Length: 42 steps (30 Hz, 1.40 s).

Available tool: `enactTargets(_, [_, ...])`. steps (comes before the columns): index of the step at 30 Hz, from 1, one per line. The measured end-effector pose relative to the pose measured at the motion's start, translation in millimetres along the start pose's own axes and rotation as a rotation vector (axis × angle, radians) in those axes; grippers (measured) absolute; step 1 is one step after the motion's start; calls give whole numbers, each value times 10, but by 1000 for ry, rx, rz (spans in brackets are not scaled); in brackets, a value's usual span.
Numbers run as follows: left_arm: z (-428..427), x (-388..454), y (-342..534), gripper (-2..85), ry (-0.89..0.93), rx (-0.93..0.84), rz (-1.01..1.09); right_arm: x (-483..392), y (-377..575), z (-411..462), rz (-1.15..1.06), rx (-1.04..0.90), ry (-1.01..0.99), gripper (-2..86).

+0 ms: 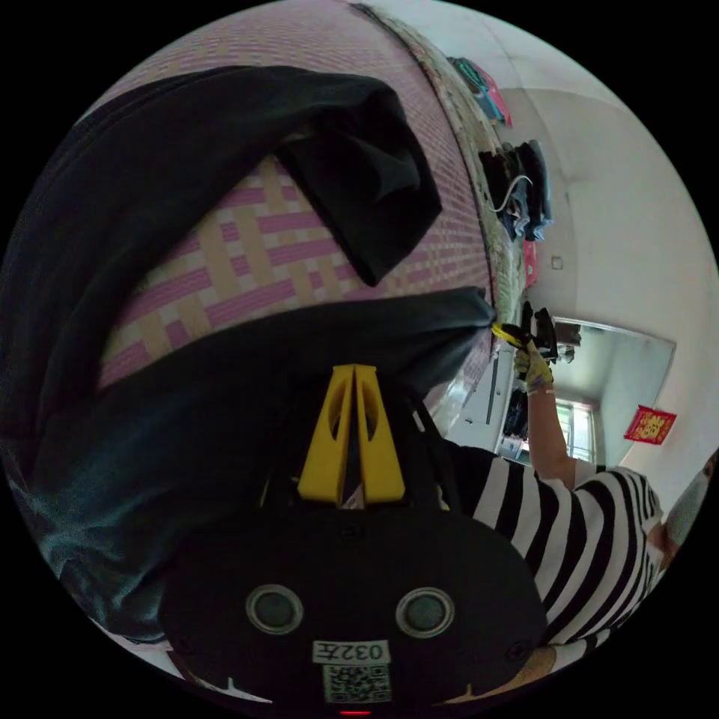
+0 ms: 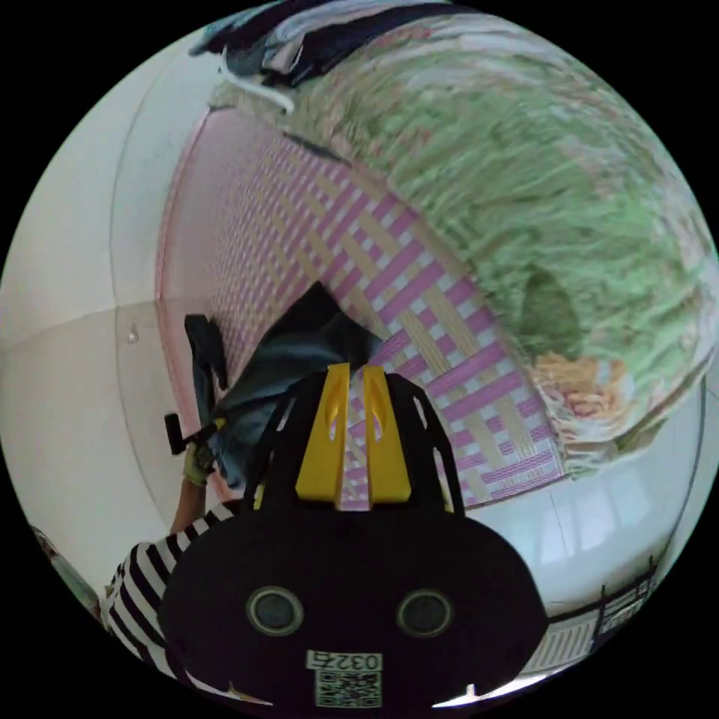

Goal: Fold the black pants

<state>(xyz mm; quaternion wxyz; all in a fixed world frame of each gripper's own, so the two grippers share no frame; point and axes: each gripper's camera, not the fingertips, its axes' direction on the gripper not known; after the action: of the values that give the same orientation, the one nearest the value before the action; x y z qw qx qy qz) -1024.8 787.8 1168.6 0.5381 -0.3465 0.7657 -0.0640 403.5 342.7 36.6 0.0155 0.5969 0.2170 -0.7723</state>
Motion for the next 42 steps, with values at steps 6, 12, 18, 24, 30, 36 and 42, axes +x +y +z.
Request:
enactTargets(6, [74, 54, 812, -9, 24, -3, -37, -78, -143, 98, -54, -77, -19, 87])
enactTargets(12, [-138, -223, 1844, -9, 4, 271, -271, 278, 105, 11, 52, 2, -140, 101])
enactTargets(18, [-241, -538, 2565, -9, -52, 501, -529, 412, 216, 439, 37, -47, -276, 79])
enactTargets(24, [-292, -602, 2489, -9, -69, 390, -524, -407, 33, 424, -151, -16, -270, -4])
enactTargets(30, [-406, -526, 2182, -10, -123, 81, -485, -1835, 198, -530, -543, 210, -260, -10])
enactTargets(36, [-413, -468, 2122, -10, -116, -33, -475, -1790, -68, 65, -440, -80, -111, -10])
enactTargets(42, [-397, -499, 2069, -10, -52, -66, -467, -2160, -97, 343, -494, -99, -199, -9])
